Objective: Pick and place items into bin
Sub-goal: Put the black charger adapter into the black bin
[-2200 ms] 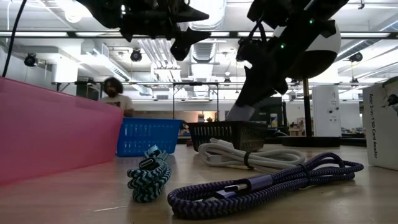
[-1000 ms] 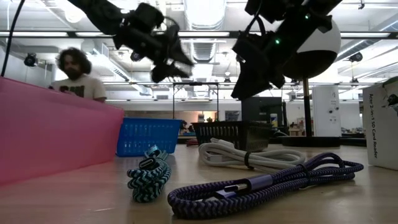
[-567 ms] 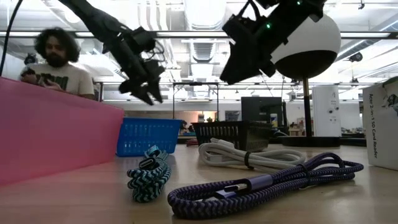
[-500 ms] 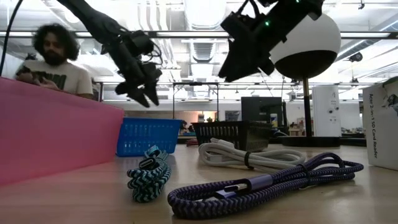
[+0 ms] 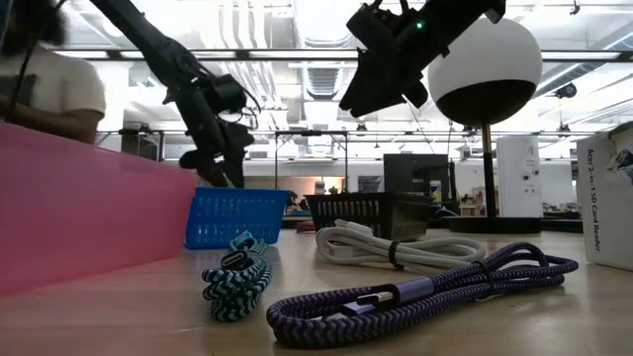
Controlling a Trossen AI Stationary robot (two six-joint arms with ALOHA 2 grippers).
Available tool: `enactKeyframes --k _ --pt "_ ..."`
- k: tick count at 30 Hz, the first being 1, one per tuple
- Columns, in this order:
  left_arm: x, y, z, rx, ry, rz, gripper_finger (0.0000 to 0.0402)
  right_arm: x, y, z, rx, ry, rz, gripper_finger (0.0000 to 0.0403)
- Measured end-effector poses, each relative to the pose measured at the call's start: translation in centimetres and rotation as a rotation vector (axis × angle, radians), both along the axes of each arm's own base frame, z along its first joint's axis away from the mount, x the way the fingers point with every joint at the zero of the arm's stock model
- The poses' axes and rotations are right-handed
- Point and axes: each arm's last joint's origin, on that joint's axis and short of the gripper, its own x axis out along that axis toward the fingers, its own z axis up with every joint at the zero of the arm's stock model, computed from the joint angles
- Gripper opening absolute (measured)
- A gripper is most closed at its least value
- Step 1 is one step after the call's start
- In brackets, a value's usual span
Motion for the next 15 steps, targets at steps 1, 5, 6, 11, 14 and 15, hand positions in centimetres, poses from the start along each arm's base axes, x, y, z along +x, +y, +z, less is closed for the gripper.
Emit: enactKeyframes --k 1,5,6,11,14,15 --pt "0.0 0.0 -0.1 -0.005 0.008 0.002 0.0245 0.0 0.0 0.0 0.001 0.0 -0.001 0.0139" --pt "0.1 0.2 -0.8 -0.013 0.039 -0.023 0.0295 0.0 0.0 0.0 0.0 0.0 0.0 0.0139" --pt "0.2 0.2 -1.0 -0.012 0.047 -0.033 0.0306 0.0 0.0 0.0 0.0 0.0 0.0 0.0139" --pt "0.3 0.3 -1.7 -0.026 0.072 -0.038 0.0337 0.0 0.0 0.0 -0.003 0.002 0.002 0.0139" --pt "0.4 0.4 -2.4 -0.042 0.087 -0.038 0.0338 0.0 0.0 0.0 -0.003 0.002 0.003 0.0139" --pt "0.4 0.5 -2.6 -0.046 0.091 -0.038 0.0338 0.0 0.0 0.0 -0.004 0.002 0.003 0.0139"
